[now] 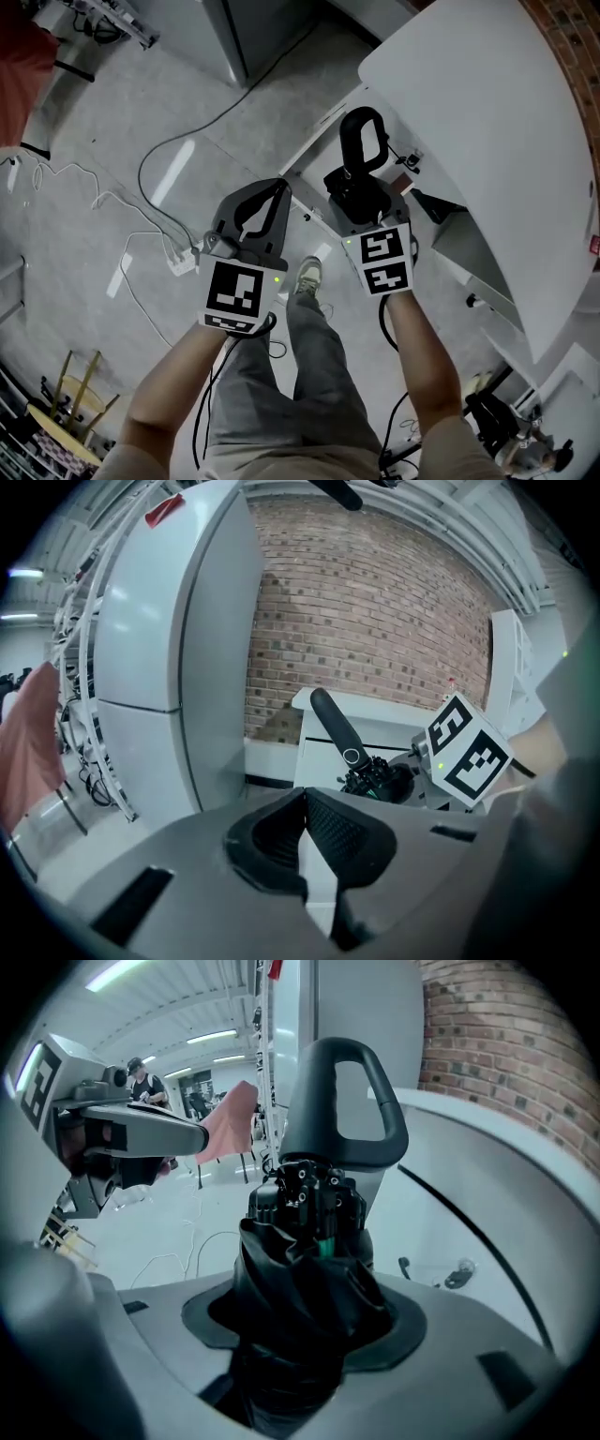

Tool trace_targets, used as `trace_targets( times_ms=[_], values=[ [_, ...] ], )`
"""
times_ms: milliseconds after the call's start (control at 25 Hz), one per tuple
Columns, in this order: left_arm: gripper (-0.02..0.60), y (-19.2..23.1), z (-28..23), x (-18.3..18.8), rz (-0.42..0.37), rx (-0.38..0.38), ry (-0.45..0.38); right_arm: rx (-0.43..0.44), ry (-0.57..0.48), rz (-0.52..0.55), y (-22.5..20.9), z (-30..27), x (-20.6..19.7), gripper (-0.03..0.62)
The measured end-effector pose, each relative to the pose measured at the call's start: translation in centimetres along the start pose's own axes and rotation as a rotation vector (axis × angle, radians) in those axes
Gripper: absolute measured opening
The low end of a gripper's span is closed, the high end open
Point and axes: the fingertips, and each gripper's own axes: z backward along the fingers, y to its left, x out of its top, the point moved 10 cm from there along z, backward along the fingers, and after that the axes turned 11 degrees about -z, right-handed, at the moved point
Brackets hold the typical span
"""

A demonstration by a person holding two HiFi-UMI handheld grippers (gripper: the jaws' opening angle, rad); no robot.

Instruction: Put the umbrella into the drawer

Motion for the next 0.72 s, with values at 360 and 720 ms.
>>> trace_targets(
  times_ms=[360, 720],
  values=[
    [0.009, -0.7, -5.4, -7.6, 0.035, -0.016, 0.064, 0.001, 0.124, 0.028, -0.9, -8.7, -5.2, 0.265],
    [0.009, -1.0, -9.2, -14.7, 0.076, -0.010, 0.141, 0.013, 0.220, -0.003, -2.5, -15.7, -9.3, 0.265]
  ],
)
